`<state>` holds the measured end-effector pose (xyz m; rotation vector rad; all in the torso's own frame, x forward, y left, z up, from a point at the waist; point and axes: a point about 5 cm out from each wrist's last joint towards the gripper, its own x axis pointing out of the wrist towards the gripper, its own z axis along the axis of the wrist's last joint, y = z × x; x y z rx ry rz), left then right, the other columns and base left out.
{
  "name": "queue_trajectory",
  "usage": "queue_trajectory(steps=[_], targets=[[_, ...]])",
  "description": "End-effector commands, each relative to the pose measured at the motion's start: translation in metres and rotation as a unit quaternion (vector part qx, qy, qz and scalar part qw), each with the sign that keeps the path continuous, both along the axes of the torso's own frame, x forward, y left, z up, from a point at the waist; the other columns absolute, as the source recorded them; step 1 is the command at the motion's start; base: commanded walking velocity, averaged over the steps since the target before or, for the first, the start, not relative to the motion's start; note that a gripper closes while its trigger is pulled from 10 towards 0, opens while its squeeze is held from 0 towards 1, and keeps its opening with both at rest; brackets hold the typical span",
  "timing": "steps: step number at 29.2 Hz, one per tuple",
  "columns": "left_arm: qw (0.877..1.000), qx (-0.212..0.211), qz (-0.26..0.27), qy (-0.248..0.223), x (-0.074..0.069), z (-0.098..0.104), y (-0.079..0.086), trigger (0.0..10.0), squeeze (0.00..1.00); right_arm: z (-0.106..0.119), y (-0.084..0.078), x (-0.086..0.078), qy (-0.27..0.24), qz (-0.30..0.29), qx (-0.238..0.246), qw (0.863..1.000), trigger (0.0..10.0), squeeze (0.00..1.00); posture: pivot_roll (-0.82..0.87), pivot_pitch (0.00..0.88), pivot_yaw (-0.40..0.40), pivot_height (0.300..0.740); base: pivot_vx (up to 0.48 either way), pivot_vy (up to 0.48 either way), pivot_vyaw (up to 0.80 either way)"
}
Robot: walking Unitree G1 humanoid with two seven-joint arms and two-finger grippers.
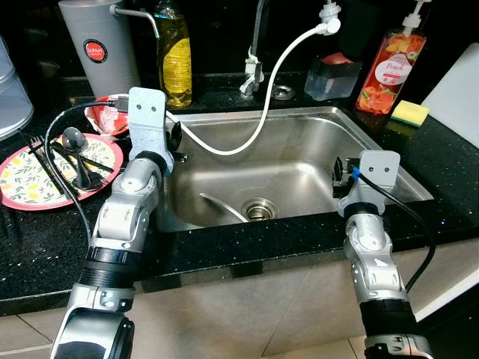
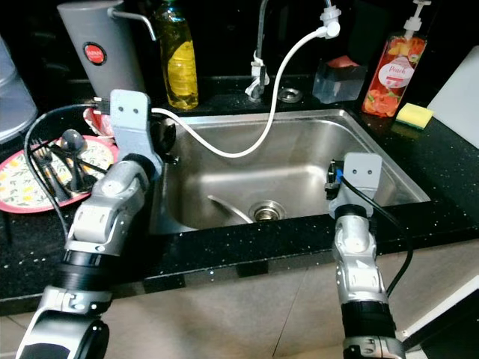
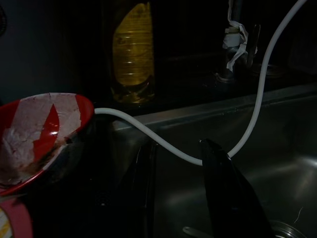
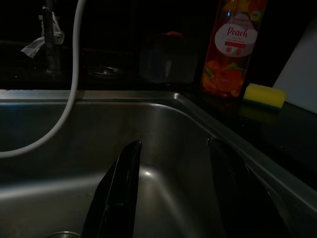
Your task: Kitchen organization
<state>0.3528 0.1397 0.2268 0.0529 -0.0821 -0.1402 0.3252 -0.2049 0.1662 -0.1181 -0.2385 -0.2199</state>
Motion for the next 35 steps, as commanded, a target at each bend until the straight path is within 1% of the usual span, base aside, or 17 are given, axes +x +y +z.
queue_trajectory(steps=[1,5,7,8,9,11,12,13,15,19,31,35], targets=[[1.000,-0.007,-0.003,-0.006,0.001,0.004,-0.004,10.0,0.00,0.002,-0.001,0.003,0.000,0.002,0.003,1.000,10.0,0.00,0.06,0.000,-0.024,0.740,0.000,0.000,0.00],[1.000,-0.008,-0.004,-0.006,0.002,0.005,-0.004,10.0,0.00,0.042,0.004,0.006,-0.068,0.015,0.005,0.998,10.0,0.00,0.06,0.000,-0.025,0.740,0.000,0.000,0.00],[1.000,-0.008,-0.004,-0.006,0.002,0.005,-0.004,10.0,0.00,0.042,0.004,0.006,-0.068,0.015,0.005,0.998,10.0,0.00,0.06,0.000,-0.025,0.740,0.000,0.000,0.00],[1.000,-0.009,-0.005,-0.007,0.002,0.006,-0.004,10.0,0.00,0.055,0.007,0.006,-0.088,0.021,0.005,0.996,10.0,0.00,0.06,0.000,-0.033,0.740,0.000,0.000,0.00],[1.000,-0.009,-0.005,-0.007,0.002,0.006,-0.004,10.0,0.00,0.055,0.007,0.006,-0.088,0.021,0.005,0.996,10.0,0.00,0.06,0.000,-0.033,0.740,0.000,0.000,0.00],[1.000,-0.009,-0.005,-0.009,0.003,0.006,-0.005,10.0,0.00,0.079,0.015,0.005,-0.127,0.037,0.005,0.991,10.0,0.00,0.06,0.000,-0.032,0.740,0.000,0.000,0.00],[1.000,-0.009,-0.005,-0.009,0.003,0.006,-0.005,10.0,0.00,0.088,0.018,0.004,-0.141,0.044,0.005,0.989,10.0,0.00,0.06,0.000,-0.032,0.740,0.000,0.000,0.00],[1.000,-0.009,-0.005,-0.009,0.003,0.006,-0.005,10.0,0.00,0.088,0.018,0.004,-0.141,0.044,0.005,0.989,10.0,0.00,0.06,0.000,-0.032,0.740,0.000,0.000,0.00],[1.000,-0.010,-0.005,-0.010,0.004,0.007,-0.005,10.0,0.00,0.095,0.022,0.004,-0.152,0.053,0.006,0.987,10.0,0.00,0.06,0.000,-0.025,0.740,0.000,0.000,0.00],[1.000,-0.009,-0.003,-0.010,0.005,0.007,-0.005,10.0,0.00,0.097,0.024,0.004,-0.152,0.060,0.009,0.987,10.0,0.00,0.06,0.000,-0.026,0.740,0.000,0.000,0.00],[1.000,-0.008,0.000,-0.024,0.004,0.009,-0.006,10.0,0.00,0.092,0.027,0.004,-0.133,0.066,0.023,0.989,10.0,0.00,0.06,0.000,-0.024,0.740,0.000,0.000,0.00],[1.000,-0.016,0.001,-0.023,0.004,0.009,-0.006,10.0,0.00,0.092,0.026,0.004,-0.131,0.068,0.020,0.989,10.0,0.00,0.06,0.000,-0.031,0.740,0.000,0.000,0.00]])
